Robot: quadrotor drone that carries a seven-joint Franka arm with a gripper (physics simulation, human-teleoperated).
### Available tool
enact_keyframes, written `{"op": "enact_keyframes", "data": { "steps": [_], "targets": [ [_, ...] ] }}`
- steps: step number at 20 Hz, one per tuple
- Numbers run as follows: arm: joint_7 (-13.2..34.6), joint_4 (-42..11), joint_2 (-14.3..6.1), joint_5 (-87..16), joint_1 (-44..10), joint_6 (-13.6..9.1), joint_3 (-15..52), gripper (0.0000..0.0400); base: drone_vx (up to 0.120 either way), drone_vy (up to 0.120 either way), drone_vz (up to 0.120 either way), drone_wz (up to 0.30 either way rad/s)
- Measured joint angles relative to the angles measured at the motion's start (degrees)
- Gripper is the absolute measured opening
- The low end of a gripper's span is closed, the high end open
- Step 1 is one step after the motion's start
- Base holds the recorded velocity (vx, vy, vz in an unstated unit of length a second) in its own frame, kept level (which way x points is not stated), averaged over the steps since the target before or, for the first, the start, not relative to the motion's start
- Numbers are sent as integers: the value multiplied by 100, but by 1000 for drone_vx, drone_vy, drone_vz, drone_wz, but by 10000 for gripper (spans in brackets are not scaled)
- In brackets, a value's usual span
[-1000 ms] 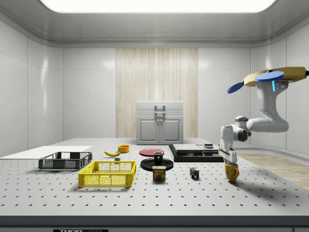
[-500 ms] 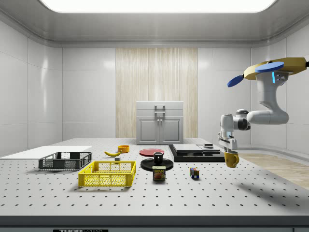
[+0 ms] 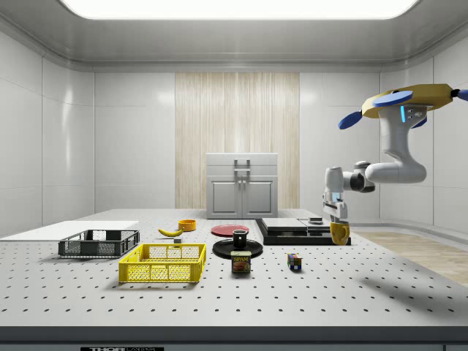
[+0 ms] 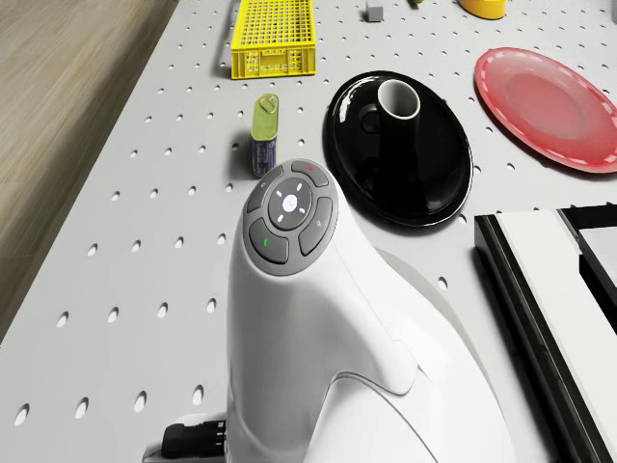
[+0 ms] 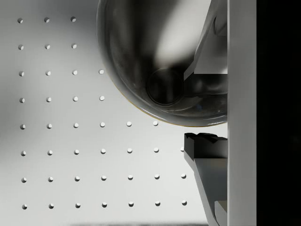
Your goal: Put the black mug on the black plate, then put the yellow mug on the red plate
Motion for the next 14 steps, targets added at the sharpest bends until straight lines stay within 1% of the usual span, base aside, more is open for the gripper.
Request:
{"op": "enact_keyframes", "data": {
  "steps": [6,14],
  "targets": [
    [-780,2,-60,29,-12,54,13,110,0,0,0,-300],
    [-2048,4,-140,62,-27,128,24,110,0,0,0,-300]
  ]
}}
